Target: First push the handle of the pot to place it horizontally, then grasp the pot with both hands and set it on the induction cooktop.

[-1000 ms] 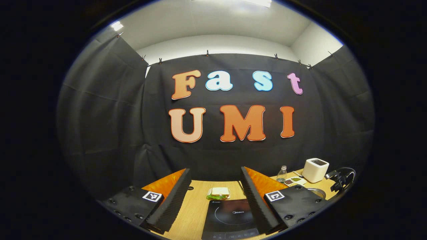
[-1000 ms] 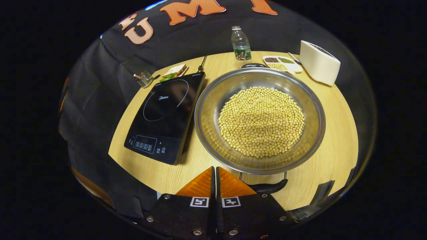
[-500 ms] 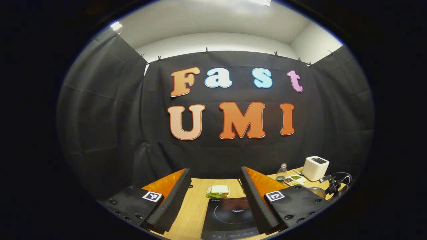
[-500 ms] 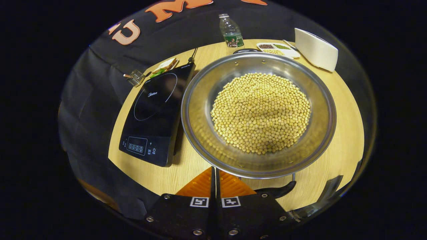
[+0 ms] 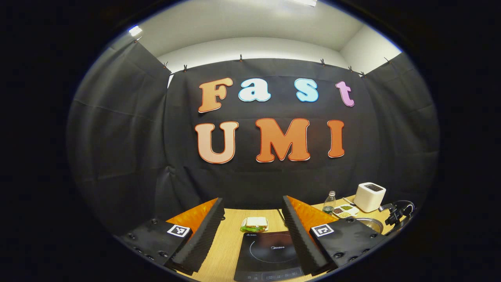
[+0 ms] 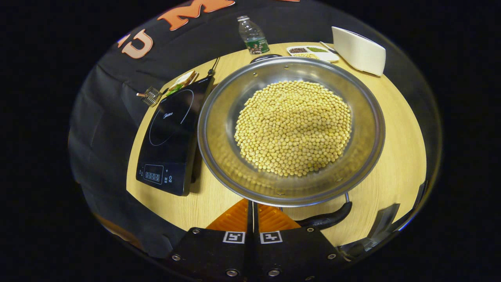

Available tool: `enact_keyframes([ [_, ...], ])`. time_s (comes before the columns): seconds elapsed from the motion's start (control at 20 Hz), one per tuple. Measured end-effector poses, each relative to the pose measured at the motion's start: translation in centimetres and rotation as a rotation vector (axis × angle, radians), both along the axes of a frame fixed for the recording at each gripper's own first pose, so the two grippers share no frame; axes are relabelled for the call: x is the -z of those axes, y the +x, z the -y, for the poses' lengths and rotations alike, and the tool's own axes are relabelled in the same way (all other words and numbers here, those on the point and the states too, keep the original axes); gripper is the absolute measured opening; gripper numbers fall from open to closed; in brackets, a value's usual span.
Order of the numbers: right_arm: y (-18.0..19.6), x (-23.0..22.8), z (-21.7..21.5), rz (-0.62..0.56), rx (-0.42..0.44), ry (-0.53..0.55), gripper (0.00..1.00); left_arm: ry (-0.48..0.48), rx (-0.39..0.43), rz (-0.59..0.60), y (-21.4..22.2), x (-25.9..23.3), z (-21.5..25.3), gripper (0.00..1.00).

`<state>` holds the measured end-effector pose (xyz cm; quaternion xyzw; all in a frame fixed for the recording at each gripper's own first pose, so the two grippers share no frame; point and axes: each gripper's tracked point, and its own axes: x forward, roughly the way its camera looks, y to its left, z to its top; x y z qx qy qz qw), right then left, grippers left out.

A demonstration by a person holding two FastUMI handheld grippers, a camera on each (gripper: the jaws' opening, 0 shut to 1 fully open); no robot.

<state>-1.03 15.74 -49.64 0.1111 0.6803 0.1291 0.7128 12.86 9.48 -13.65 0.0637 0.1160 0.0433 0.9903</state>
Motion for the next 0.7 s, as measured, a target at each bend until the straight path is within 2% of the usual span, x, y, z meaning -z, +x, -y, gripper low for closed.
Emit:
enact_keyframes([
  [0.3, 0.6, 0.5, 1.9, -0.022, 0.067, -0.001, 0.00, -0.002, 0.006, -0.030, 1.2, 1.6, 0.4, 0.97],
  [0.7, 1.3, 1.5, 5.3, -0.035, 0.087, -0.060, 0.00, 0.007, 0.015, -0.049, 2.2, 2.8, 0.7, 0.97],
])
